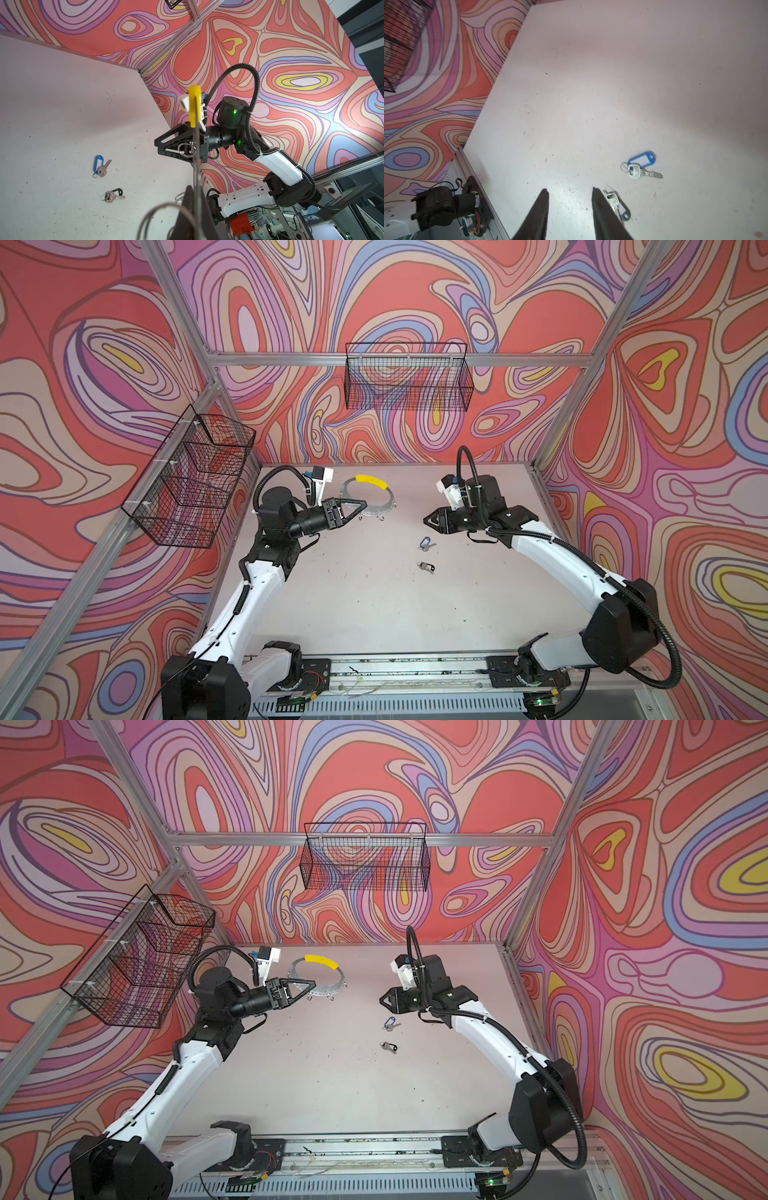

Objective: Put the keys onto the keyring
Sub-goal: 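Release the ring with the right gripper and move it toward the black-tag key, then grasp the black-tag key by its ring with the right gripper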

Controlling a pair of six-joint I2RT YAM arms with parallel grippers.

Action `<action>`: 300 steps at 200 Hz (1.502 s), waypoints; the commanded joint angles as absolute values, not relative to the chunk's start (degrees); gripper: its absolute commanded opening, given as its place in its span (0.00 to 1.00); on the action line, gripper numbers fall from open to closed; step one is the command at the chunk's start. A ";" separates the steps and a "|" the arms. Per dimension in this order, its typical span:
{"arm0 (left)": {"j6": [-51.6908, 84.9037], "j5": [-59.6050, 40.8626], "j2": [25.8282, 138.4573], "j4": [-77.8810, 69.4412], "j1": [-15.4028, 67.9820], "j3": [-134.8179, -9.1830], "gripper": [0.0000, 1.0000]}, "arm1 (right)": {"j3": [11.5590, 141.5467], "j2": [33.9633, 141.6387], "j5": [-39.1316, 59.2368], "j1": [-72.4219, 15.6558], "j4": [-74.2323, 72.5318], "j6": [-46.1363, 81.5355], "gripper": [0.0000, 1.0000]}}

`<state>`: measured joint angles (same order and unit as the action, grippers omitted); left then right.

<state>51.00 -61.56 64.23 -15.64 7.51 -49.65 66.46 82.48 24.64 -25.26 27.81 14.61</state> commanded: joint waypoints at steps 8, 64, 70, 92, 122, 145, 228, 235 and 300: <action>50.45 -62.58 64.76 -17.90 7.21 -51.35 0.00 | 63.30 82.59 17.69 -28.55 27.95 12.19 0.38; 50.71 -61.45 65.70 -18.01 6.69 -50.67 0.00 | 59.60 86.45 9.27 -33.04 27.73 9.24 0.37; 50.80 -61.37 65.74 -18.18 6.59 -50.50 0.00 | 59.22 86.65 8.96 -33.13 27.05 9.10 0.36; 51.69 -61.52 65.83 -19.04 6.21 -49.86 0.00 | 58.36 88.33 7.61 -34.51 25.56 8.70 0.28; 52.56 -61.27 65.09 -19.99 5.98 -48.66 0.00 | 56.93 91.13 5.01 -36.98 25.10 8.70 0.29; 53.63 -61.08 65.11 -21.45 5.91 -47.52 0.00 | 55.30 92.34 4.05 -37.21 23.73 8.47 0.29; 54.73 -61.44 65.48 -22.61 5.76 -46.85 0.00 | 56.64 98.37 3.16 -37.20 21.70 5.39 0.30; 54.76 -61.44 65.40 -22.65 5.71 -46.82 0.00 | 56.84 98.80 2.71 -37.20 21.72 4.98 0.30; 54.84 -61.43 65.39 -22.50 5.54 -46.62 0.00 | 57.68 99.76 1.56 -37.20 20.90 3.43 0.25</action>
